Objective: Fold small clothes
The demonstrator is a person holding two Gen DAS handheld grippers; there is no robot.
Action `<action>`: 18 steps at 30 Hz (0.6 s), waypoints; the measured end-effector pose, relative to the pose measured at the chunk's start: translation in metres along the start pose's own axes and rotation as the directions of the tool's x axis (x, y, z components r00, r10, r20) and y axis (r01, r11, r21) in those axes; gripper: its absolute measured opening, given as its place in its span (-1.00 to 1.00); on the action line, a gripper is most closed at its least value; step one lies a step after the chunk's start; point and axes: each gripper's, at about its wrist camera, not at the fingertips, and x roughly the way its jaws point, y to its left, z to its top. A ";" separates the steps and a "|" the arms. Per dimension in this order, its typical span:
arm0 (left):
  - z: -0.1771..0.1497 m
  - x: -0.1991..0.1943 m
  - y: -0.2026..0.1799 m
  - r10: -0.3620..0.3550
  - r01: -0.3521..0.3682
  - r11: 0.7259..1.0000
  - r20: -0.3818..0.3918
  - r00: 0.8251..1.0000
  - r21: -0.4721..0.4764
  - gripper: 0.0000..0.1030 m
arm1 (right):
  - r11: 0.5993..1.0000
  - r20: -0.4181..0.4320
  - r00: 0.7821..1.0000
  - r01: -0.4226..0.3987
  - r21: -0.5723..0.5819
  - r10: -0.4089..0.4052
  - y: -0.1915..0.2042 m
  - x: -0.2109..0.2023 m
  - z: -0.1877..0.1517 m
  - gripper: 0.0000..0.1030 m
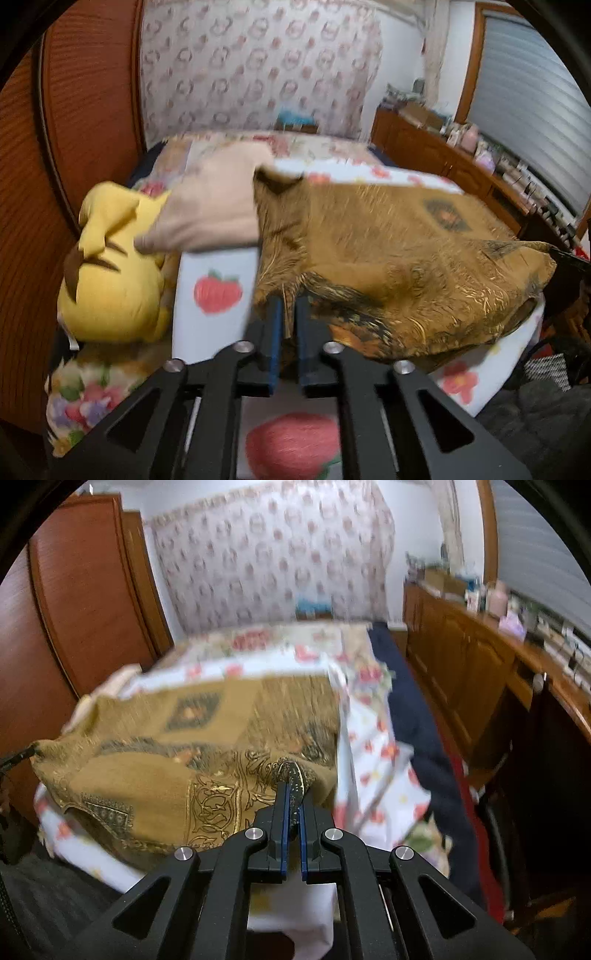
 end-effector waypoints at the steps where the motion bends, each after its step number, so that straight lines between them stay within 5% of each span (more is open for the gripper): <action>1: -0.003 0.002 0.002 -0.003 0.003 1.000 -0.006 1.000 -0.004 -0.45 | 1.000 -0.014 1.000 0.010 0.000 -0.010 0.000 0.008 0.001 -0.86; 3: -0.005 0.002 0.003 -0.004 0.004 1.000 0.002 1.000 -0.003 -0.16 | 1.000 -0.028 0.999 0.017 -0.006 -0.017 0.000 0.018 0.007 -0.64; 9: 0.012 -0.003 0.002 0.018 -0.018 1.000 0.060 0.998 0.003 -0.03 | 0.998 0.012 1.000 0.022 -0.056 -0.021 0.017 0.020 0.024 -0.19; 18: 0.080 0.040 -0.010 0.010 -0.015 0.998 0.076 0.997 0.058 -0.02 | 0.993 0.075 0.996 0.045 -0.113 -0.037 0.035 0.043 0.060 0.01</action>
